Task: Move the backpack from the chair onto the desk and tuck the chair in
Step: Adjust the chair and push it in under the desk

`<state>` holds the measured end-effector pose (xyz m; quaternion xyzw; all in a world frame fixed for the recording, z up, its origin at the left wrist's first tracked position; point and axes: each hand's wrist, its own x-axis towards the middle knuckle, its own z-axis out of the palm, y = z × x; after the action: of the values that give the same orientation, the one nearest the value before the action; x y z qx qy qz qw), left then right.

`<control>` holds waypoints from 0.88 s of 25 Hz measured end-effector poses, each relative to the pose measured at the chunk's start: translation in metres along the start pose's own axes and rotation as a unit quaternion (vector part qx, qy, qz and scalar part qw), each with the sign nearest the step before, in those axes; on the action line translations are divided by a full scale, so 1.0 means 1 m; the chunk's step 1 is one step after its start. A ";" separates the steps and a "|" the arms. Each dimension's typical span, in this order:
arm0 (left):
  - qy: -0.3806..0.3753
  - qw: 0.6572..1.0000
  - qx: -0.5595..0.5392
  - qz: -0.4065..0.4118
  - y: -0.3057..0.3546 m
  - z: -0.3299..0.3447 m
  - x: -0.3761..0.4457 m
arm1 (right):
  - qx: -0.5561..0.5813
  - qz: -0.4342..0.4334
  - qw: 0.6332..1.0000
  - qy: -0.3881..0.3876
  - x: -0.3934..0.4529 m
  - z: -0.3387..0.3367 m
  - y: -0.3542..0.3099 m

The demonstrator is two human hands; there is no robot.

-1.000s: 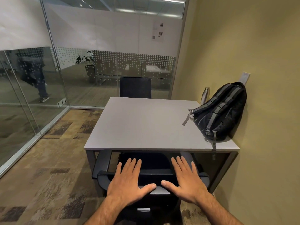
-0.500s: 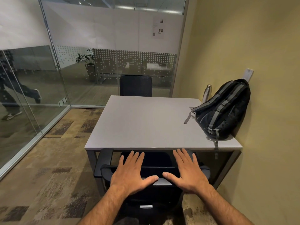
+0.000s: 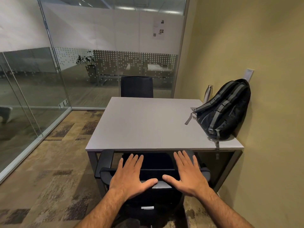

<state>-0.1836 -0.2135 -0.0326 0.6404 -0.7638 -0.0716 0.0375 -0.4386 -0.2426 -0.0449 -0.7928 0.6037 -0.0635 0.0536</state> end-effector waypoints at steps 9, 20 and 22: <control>0.000 1.000 -0.020 -0.019 0.001 0.001 0.007 | 0.047 -0.007 0.999 -0.011 0.007 -0.007 0.006; 0.034 0.998 -0.049 0.009 0.058 0.001 0.106 | 0.010 0.035 0.999 0.025 0.068 -0.021 0.105; 0.028 0.998 -0.040 0.027 0.065 0.006 0.143 | -0.008 0.062 0.998 0.028 0.085 -0.013 0.129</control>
<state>-0.2725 -0.3425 -0.0336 0.6192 -0.7761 -0.0831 0.0860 -0.5412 -0.3590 -0.0504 -0.7519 0.6538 -0.0773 0.0345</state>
